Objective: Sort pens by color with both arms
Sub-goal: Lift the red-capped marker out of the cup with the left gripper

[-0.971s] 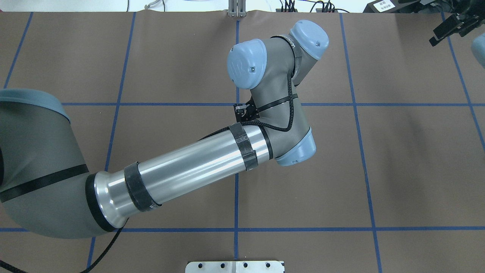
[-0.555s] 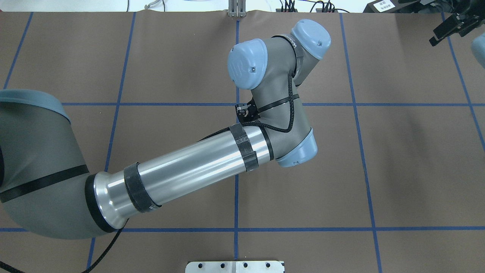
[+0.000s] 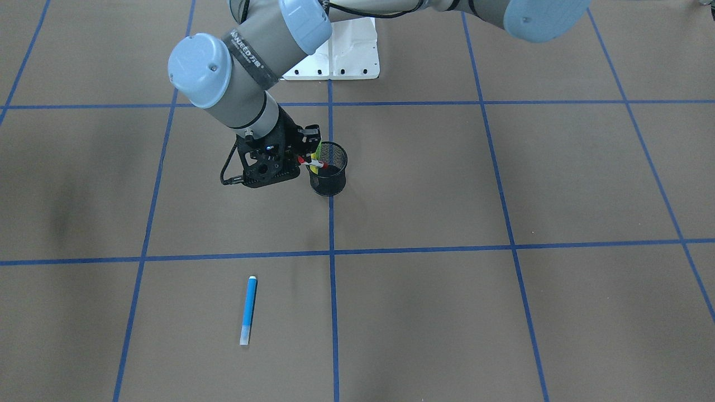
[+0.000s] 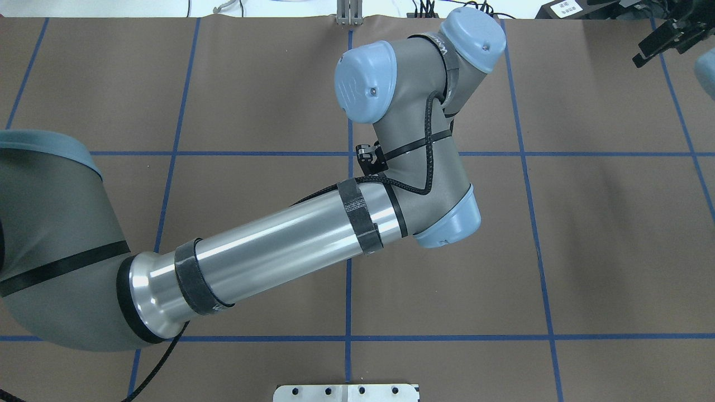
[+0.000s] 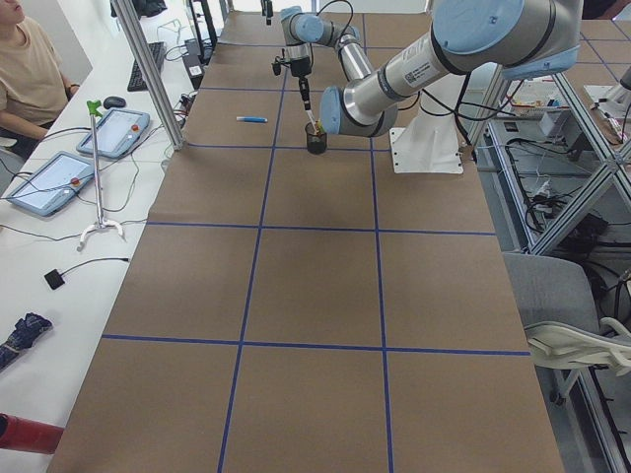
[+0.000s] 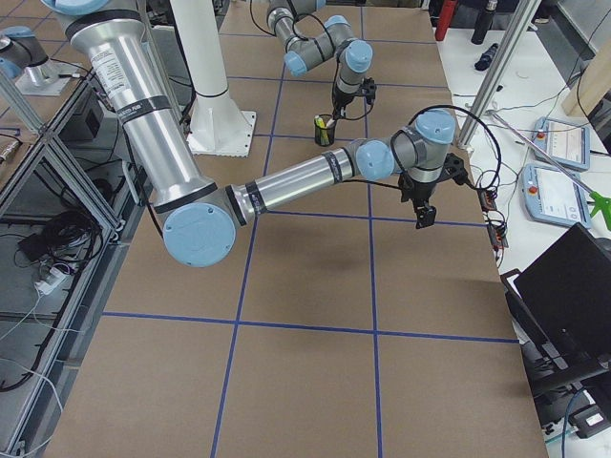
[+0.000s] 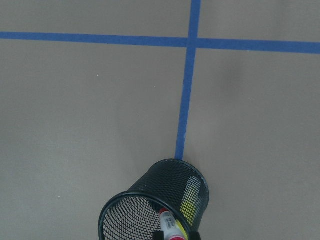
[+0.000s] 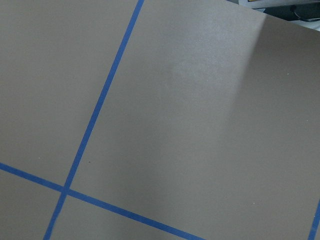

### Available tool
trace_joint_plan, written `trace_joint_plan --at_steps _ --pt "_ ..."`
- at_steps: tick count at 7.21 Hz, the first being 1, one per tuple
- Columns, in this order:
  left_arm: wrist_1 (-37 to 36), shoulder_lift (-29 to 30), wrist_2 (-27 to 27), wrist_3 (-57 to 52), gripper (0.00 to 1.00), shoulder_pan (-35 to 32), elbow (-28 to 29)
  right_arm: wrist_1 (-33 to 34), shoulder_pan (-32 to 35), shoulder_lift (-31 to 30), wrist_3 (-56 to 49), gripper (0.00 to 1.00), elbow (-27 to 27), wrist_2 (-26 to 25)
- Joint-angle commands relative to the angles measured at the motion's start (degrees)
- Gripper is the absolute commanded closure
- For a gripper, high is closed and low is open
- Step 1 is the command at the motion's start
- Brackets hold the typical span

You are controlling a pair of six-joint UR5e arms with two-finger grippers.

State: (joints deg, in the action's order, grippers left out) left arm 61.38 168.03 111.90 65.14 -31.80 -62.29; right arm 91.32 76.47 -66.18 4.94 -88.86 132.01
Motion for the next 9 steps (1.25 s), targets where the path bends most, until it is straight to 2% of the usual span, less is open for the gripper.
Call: trace_joint_plan --at_steps 1,2,6,8,9 --pt "-1.7 0.01 -0.98 0.08 1.0 -0.89 -5.54 0.0 0.0 0.09 0.07 0.0 0.0 0.0" --pt "-1.7 -0.07 -1.24 0.08 1.0 -2.03 -8.26 0.0 -0.09 0.0 0.16 0.0 0.0 -0.09" --pt "0.31 -0.34 -10.36 0.25 1.0 -3.18 -17.32 0.0 -0.09 0.0 0.33 0.0 0.0 -0.09" --pt "14.48 -5.15 -16.6 2.88 1.0 -3.18 -17.87 0.0 -0.09 -0.17 0.51 0.0 0.09 -0.18" --pt "18.47 -6.91 -19.93 3.06 1.0 -3.18 -17.87 0.0 -0.09 -0.26 0.68 0.0 0.09 -0.18"
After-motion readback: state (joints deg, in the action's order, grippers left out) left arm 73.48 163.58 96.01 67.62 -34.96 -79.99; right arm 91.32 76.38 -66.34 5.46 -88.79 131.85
